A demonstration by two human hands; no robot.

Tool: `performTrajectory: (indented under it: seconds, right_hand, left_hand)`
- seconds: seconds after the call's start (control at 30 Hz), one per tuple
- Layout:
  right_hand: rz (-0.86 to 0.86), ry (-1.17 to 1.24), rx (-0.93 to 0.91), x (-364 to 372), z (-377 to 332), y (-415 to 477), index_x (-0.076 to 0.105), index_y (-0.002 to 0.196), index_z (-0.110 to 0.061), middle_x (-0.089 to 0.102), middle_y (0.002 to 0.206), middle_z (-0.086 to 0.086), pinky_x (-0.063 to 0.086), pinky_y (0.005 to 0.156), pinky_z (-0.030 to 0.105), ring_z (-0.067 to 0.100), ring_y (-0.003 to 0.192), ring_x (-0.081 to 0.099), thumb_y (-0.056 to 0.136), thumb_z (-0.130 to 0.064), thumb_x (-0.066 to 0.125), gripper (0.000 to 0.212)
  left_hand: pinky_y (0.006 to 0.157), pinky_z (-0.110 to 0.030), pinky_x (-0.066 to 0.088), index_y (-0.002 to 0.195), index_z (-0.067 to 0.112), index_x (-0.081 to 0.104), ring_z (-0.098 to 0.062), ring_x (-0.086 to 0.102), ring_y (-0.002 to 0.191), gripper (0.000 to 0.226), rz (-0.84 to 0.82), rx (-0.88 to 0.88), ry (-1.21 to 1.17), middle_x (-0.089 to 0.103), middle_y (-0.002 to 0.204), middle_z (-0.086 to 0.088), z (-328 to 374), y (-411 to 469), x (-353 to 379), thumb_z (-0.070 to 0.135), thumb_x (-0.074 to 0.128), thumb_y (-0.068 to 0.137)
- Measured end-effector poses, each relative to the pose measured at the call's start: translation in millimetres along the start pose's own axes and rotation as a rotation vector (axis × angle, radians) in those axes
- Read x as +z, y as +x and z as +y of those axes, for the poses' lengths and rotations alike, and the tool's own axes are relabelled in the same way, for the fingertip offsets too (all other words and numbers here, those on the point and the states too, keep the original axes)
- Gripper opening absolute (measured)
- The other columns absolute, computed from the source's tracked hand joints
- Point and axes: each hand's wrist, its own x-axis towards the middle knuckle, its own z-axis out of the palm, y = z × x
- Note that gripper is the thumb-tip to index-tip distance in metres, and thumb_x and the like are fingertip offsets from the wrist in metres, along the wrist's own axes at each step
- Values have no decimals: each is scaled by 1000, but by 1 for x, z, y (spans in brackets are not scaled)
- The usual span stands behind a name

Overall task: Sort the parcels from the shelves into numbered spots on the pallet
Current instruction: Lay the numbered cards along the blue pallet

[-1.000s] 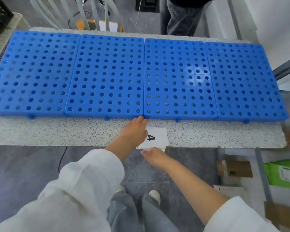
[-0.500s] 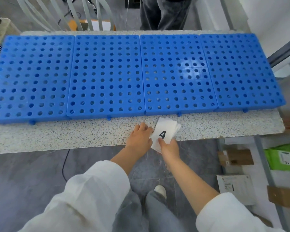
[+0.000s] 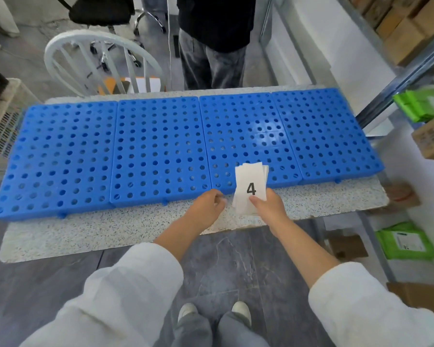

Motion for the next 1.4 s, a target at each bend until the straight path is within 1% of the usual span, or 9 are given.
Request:
performTrajectory:
  seconds: [0.17, 0.27, 0.33, 0.53, 0.67, 0.77, 0.87, 1.03, 1.4]
  right_hand:
    - [-72, 86, -130, -16, -61, -37, 54, 123, -18, 59, 111, -5, 42, 66, 19, 13, 99, 56, 96, -18, 54, 26]
    - [-138, 99, -220, -21, -90, -62, 55, 117, -25, 61, 105, -13, 42, 66, 16, 4, 94, 58, 97, -21, 54, 20]
    - [-142, 85, -250, -25, -106, -72, 56, 115, -26, 63, 108, -11, 46, 70, 20, 7, 98, 59, 97, -25, 55, 19]
    - [-51, 203, -329, -28, -134, -78, 56, 109, -20, 65, 105, -3, 51, 76, 24, 11, 96, 63, 89, -32, 65, 26]
    - [45, 336, -350, -39, -138, -74, 60, 100, -17, 68, 96, -1, 51, 70, 22, 11, 87, 66, 87, -31, 68, 21]
    - [51, 428, -333, -54, -137, -60, 63, 96, -11, 70, 91, 1, 52, 67, 23, 13, 82, 66, 88, -29, 68, 21]
    - [41, 468, -281, -79, -137, -37, 64, 89, -10, 70, 88, 4, 55, 71, 29, 17, 80, 66, 89, -31, 66, 22]
    - [13, 533, -265, -135, -136, 4, 67, 93, -9, 73, 93, 5, 58, 78, 36, 21, 89, 69, 93, -28, 61, 20]
    - [-75, 493, -297, -215, -123, 79, 65, 104, -15, 72, 99, 1, 57, 73, 29, 17, 92, 68, 93, -18, 62, 12]
  left_hand:
    - [83, -22, 40, 125, 12, 54, -12, 53, 103, 35, 114, -19, -307, 58, 117, 1, 42, -21, -34, 34, 47, 99]
    - [71, -27, 40, 96, 5, 57, -16, 51, 80, 34, 134, 24, -419, 54, 85, -2, 57, -37, -49, 37, 47, 98]
    - [67, -31, 39, 89, -3, 53, -20, 44, 73, 42, 140, 67, -534, 46, 79, -8, 68, -45, -63, 37, 48, 97]
    - [68, -33, 39, 100, -2, 63, -17, 49, 74, 33, 255, 203, -650, 58, 83, -10, 95, -57, -99, 29, 50, 99]
    - [69, -38, 46, 95, 6, 64, -23, 52, 74, 39, 306, 211, -663, 62, 84, -9, 111, -48, -102, 44, 58, 89]
    - [74, -45, 55, 97, 11, 66, -34, 63, 82, 25, 330, 205, -692, 69, 92, -17, 131, -34, -93, 34, 58, 94]
    - [67, -41, 51, 102, 7, 62, -27, 57, 75, 29, 339, 223, -638, 64, 98, -25, 159, -15, -80, 35, 56, 94]
    - [77, -36, 59, 107, 24, 64, -15, 69, 92, 14, 335, 245, -614, 72, 100, 3, 214, 15, -55, 25, 62, 93]
    - [76, -33, 59, 100, 30, 67, -12, 70, 91, 11, 441, 170, -663, 73, 98, 8, 265, 76, -3, 22, 63, 92]
